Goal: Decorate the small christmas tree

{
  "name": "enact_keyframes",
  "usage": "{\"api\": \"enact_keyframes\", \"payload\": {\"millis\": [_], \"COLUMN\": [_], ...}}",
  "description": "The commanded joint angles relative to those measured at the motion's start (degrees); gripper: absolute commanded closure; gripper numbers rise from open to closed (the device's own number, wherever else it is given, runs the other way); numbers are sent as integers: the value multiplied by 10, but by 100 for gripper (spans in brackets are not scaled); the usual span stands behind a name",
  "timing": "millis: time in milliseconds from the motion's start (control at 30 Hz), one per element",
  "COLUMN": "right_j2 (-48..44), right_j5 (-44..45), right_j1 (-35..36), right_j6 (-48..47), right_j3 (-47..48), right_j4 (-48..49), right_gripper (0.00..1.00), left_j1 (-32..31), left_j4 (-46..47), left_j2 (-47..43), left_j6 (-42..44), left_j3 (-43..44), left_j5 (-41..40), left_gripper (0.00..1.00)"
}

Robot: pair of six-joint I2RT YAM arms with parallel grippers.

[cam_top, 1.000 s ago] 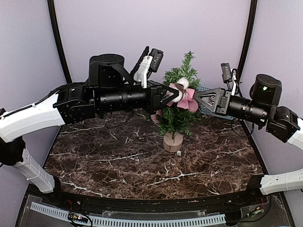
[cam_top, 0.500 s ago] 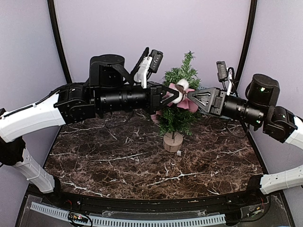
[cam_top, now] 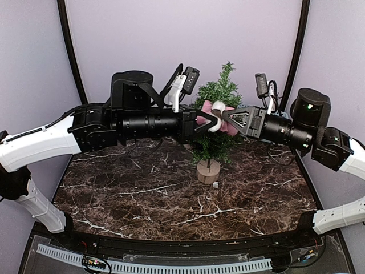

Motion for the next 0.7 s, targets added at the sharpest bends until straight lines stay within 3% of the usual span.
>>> {"api": "enact_keyframes", "payload": {"millis": [0,667], "right_j2": [-4,-20], "right_j5": [4,16], "right_j1": [6,5], "right_j6": [1,16], "right_j3": [16,-7], "right_j4": [36,24], "right_gripper": [91,86], "left_j1": [2,2], "left_j4": [17,65], "left_j2": [-18,-26], "left_j6": [-3,-15], "left_j3": [-8,-32], "left_j5": [6,-2], "left_gripper": [100,100]}}
